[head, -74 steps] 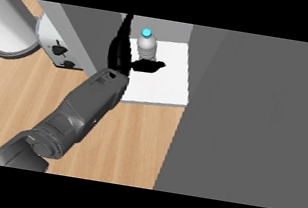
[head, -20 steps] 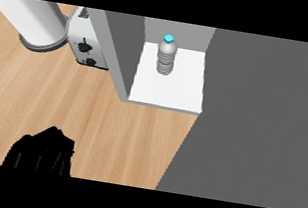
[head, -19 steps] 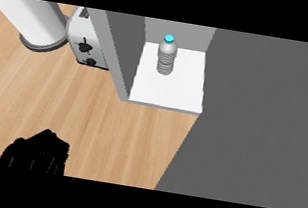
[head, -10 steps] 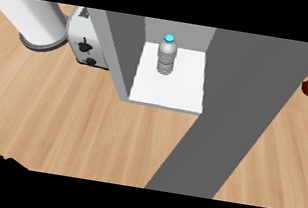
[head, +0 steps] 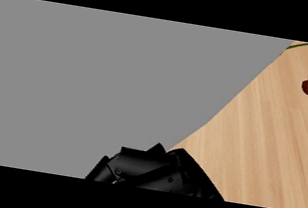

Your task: Pick up the bottled water, place it into the cabinet and close the cabinet

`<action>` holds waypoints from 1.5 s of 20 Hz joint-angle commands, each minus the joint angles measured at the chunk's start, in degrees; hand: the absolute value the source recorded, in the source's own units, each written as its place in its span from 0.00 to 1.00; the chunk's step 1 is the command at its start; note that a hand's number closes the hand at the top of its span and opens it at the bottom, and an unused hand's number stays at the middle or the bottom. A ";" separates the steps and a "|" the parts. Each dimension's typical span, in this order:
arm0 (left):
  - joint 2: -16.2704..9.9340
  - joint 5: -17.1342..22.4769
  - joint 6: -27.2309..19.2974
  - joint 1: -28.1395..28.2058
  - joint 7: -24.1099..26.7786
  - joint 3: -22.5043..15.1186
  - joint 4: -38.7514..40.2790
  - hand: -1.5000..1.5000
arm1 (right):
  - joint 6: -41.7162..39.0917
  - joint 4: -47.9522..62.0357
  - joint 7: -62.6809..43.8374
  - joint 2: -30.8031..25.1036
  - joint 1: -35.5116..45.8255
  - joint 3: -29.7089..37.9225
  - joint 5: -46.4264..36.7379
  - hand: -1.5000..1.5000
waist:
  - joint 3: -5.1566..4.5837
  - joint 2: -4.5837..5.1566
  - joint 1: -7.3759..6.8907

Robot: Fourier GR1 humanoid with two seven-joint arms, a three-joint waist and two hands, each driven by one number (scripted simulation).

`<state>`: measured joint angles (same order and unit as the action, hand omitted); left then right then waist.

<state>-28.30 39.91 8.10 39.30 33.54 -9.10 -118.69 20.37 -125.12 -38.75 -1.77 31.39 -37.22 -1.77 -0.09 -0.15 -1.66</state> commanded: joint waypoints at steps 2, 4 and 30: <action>-1.26 2.23 2.34 1.56 -0.68 4.19 -0.31 1.00 | -0.96 13.45 5.00 1.70 8.39 8.89 4.93 1.00 | 0.06 0.31 0.08; -0.83 3.37 5.01 2.50 0.68 5.24 1.38 1.00 | -7.42 15.47 5.19 0.95 9.86 15.16 9.04 1.00 | 0.07 0.33 0.24; -2.28 7.86 11.11 0.23 -4.40 11.97 1.86 1.00 | -14.74 57.21 25.76 -0.11 19.55 26.42 9.84 1.00 | 0.01 1.40 -0.73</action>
<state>-30.37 47.59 18.94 41.03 29.68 2.97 -117.07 3.85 -80.21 -13.69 -0.29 50.36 -15.13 9.29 0.25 -2.71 -1.76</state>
